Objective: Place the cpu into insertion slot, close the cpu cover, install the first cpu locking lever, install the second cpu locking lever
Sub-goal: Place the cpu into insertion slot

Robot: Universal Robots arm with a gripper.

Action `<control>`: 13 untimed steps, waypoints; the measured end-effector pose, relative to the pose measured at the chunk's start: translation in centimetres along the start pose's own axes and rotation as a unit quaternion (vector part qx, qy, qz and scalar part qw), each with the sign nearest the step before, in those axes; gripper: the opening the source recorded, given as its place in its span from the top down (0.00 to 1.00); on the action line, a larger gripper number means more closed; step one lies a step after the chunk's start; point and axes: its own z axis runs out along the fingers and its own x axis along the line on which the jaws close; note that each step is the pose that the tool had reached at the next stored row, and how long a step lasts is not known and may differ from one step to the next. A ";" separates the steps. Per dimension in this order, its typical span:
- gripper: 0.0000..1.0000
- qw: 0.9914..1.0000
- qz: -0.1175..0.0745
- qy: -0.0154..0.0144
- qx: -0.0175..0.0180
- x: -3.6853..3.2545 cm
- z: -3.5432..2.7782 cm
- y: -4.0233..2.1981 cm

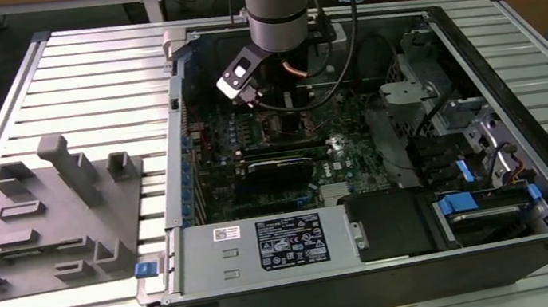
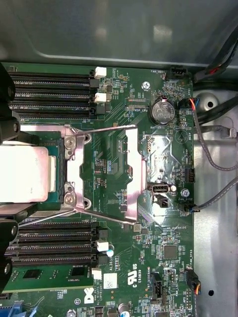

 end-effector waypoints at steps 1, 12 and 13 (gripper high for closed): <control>0.46 1.000 0.000 0.000 0.000 0.00 0.00 0.00; 0.46 1.000 0.000 0.000 0.000 -0.01 0.08 -0.28; 0.46 1.000 0.000 0.000 0.000 -0.01 0.08 -0.28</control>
